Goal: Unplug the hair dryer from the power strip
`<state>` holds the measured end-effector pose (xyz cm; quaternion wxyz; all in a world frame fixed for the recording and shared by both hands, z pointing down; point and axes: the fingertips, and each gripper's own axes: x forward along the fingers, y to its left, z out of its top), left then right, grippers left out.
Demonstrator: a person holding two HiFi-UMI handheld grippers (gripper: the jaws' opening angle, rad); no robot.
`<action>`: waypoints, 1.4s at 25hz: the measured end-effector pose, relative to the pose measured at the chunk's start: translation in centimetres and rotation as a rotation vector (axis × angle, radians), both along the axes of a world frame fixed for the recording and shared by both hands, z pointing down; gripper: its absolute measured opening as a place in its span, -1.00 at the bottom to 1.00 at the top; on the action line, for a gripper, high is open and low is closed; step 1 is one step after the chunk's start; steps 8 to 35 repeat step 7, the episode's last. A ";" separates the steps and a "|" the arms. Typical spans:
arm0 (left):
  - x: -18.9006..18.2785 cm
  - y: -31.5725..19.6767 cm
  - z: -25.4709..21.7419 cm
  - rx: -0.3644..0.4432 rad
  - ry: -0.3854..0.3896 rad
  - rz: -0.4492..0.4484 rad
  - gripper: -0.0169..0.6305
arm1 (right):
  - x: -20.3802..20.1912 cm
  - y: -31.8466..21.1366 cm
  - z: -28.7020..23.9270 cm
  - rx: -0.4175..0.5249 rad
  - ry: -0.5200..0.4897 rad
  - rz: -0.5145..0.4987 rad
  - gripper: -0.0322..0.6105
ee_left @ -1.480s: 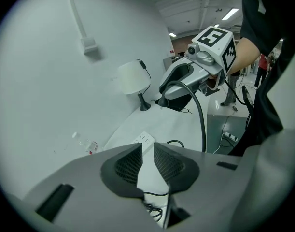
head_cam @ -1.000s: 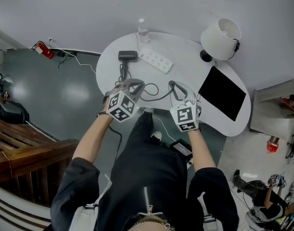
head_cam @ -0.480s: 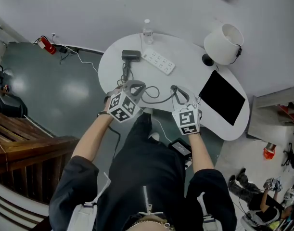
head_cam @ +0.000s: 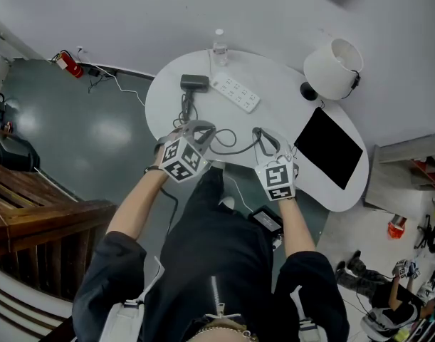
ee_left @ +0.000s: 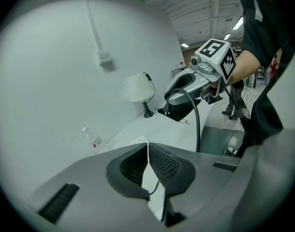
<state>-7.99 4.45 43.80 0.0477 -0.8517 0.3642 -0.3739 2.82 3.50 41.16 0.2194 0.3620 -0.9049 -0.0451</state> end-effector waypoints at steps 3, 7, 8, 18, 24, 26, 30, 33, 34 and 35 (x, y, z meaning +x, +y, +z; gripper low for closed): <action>-0.2 -0.2 0.2 -0.006 0.000 -0.001 -0.89 | -0.2 -0.3 0.2 -0.007 0.001 -0.002 -0.74; -0.4 -0.6 0.6 -0.018 0.004 0.000 -0.89 | -0.3 -0.7 0.5 -0.018 -0.001 0.001 -0.74; -0.4 -0.6 0.6 -0.018 0.004 0.000 -0.89 | -0.3 -0.7 0.5 -0.018 -0.001 0.001 -0.74; -0.4 -0.6 0.6 -0.018 0.004 0.000 -0.89 | -0.3 -0.7 0.5 -0.018 -0.001 0.001 -0.74; -0.4 -0.6 0.6 -0.018 0.004 0.000 -0.89 | -0.3 -0.7 0.5 -0.018 -0.001 0.001 -0.74; -0.4 -0.6 0.6 -0.018 0.004 0.000 -0.89 | -0.3 -0.7 0.5 -0.018 -0.001 0.001 -0.74; -0.4 -0.6 0.6 -0.018 0.004 0.000 -0.89 | -0.3 -0.7 0.5 -0.018 -0.001 0.001 -0.74; -0.4 -0.6 0.6 -0.018 0.004 0.000 -0.89 | -0.3 -0.7 0.5 -0.018 -0.001 0.001 -0.74; -0.4 -0.6 0.6 -0.018 0.004 0.000 -0.89 | -0.3 -0.7 0.5 -0.018 -0.001 0.001 -0.74; -0.4 -0.6 0.6 -0.018 0.004 0.000 -0.89 | -0.3 -0.7 0.5 -0.018 -0.001 0.001 -0.74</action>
